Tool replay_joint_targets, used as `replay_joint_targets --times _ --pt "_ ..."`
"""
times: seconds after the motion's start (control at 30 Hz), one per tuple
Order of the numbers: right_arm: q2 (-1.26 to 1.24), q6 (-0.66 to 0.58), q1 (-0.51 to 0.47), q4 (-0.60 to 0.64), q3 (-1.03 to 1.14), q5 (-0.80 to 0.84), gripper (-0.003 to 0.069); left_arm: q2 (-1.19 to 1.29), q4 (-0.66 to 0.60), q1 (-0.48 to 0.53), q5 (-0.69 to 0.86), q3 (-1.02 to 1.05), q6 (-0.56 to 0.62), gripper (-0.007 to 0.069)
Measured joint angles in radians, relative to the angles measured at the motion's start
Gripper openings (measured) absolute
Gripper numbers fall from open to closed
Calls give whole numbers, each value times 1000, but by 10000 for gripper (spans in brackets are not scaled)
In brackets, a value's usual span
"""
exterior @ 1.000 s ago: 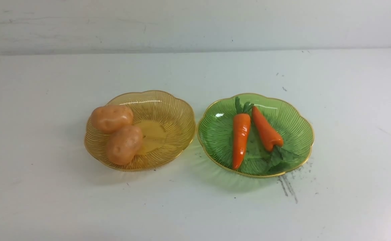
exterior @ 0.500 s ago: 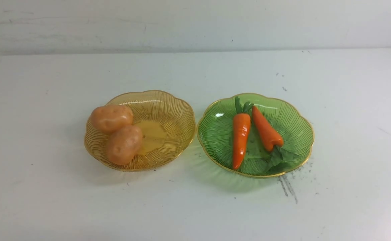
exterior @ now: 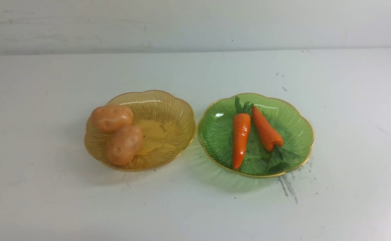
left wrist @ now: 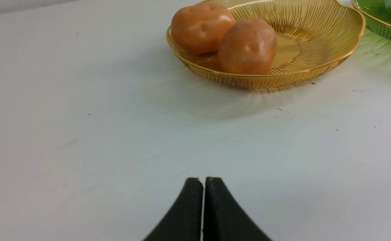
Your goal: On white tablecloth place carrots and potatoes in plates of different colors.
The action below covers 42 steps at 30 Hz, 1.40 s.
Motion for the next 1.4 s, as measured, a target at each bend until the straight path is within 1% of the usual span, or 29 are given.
replay_joint_targets --times 0.4,0.53,0.63,0.7,0.73,0.77,0.8,0.9,0.93,0.97,1.03,1.07,1.1,1.2,1.3,1.33,1.4 --pt "0 0 0 -1 0 0 -18 0 1 0 0 0 0 -3" --pt "0 0 0 -21 0 -1 -18 0 1 0 0 0 0 -3" --pt "0 0 -1 -16 0 -31 -18 0 1 0 0 0 0 -3" --pt "6 -64 -1 89 0 -111 -18 0 2 0 0 0 0 -3" --pt "7 -130 -1 171 1 -139 -18 0 2 0 0 0 0 -3" --pt "8 -217 -1 253 1 -157 -18 0 2 0 0 0 0 -3" --pt "8 -317 -1 392 2 -170 -18 0 2 0 0 0 0 -3" --pt "8 -603 -1 706 2 -163 -18 0 3 0 0 0 0 -3" --pt "9 -706 -1 806 2 -154 -18 0 3 0 0 0 0 -3" --pt "9 -776 -1 873 2 -142 -18 0 3 0 0 0 0 -3" --pt "9 -858 -1 949 2 -109 -18 0 3 0 0 0 0 -3" --pt "9 -866 -1 957 2 -104 -18 0 3 0 0 0 0 -3" --pt "9 -914 -1 1007 2 -68 -18 0 3 0 0 0 0 -3" --pt "10 -951 -1 1024 3 4 -18 0 3 0 0 0 0 -3" --pt "6 -956 -5 1020 14 54 -18 0 3 0 0 0 0 -3" --pt "-3 -956 -24 1015 35 87 -18 0 3 0 0 0 0 -3" --pt "-20 -955 -100 1014 90 124 -18 0 3 0 0 0 0 -3"
